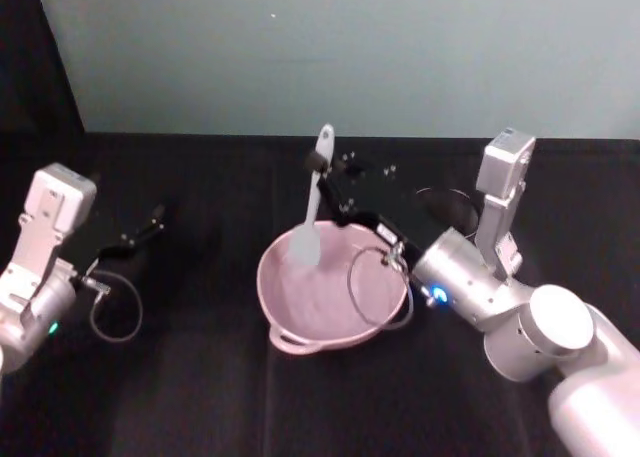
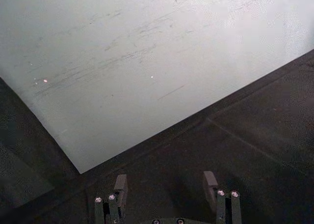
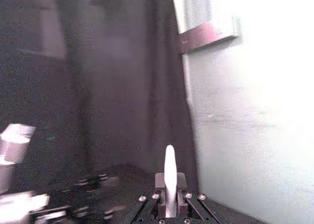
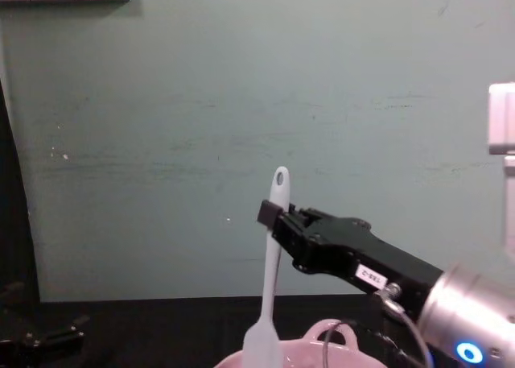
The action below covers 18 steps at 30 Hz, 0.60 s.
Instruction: Use the one hand to pick up the spoon and stir the clear water in the bowl.
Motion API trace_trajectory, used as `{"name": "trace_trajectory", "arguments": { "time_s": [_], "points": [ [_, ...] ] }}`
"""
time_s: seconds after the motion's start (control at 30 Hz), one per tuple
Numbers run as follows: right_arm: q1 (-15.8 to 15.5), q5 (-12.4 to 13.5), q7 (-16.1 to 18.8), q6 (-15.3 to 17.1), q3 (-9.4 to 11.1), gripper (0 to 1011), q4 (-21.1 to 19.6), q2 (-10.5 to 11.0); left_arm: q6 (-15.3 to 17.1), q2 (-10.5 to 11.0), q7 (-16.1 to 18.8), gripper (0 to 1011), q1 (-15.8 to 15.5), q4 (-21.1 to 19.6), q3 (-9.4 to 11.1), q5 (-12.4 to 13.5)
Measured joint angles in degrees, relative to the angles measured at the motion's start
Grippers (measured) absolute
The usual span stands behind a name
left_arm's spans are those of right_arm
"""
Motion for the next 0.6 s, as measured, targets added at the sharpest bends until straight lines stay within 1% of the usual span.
{"name": "trace_trajectory", "arguments": {
  "time_s": [0.03,0.07,0.13,0.17,0.2,0.3,0.43,0.47,0.6],
  "points": [
    [0.6,-0.6,-0.5,-1.1,0.2,136,1.2,-0.6,0.0,0.0,0.0,1011,0.0,0.0,0.0,0.0],
    [1.5,-2.1,-1.7,-3.1,0.5,137,3.4,-1.5,0.0,0.0,0.0,1011,0.0,0.0,0.0,0.0],
    [2.5,-3.8,-2.9,-5.4,0.8,136,5.6,-2.3,0.0,0.0,0.0,1011,0.0,0.0,0.0,0.0],
    [3.2,-5.5,-4.2,-7.4,1.1,136,7.1,-2.7,0.0,0.0,0.0,1011,0.0,0.0,0.0,0.0],
    [3.5,-6.6,-4.9,-8.6,1.3,136,8.0,-2.9,0.0,0.0,0.0,1011,0.0,0.0,0.0,0.0],
    [4.0,-8.8,-6.6,-10.7,2.2,136,9.0,-2.7,0.0,0.0,0.0,1011,0.0,0.0,0.0,0.0],
    [2.9,-9.3,-6.9,-10.5,3.4,137,6.9,-1.2,0.0,0.0,0.0,1011,0.0,0.0,0.0,0.0],
    [1.9,-9.0,-6.7,-9.9,3.9,137,5.3,-0.4,0.0,0.0,0.0,1011,0.0,0.0,0.0,0.0],
    [-0.4,-7.8,-5.6,-7.9,5.0,136,1.4,1.5,0.0,0.0,0.0,1011,0.0,0.0,0.0,0.0]
  ]
}}
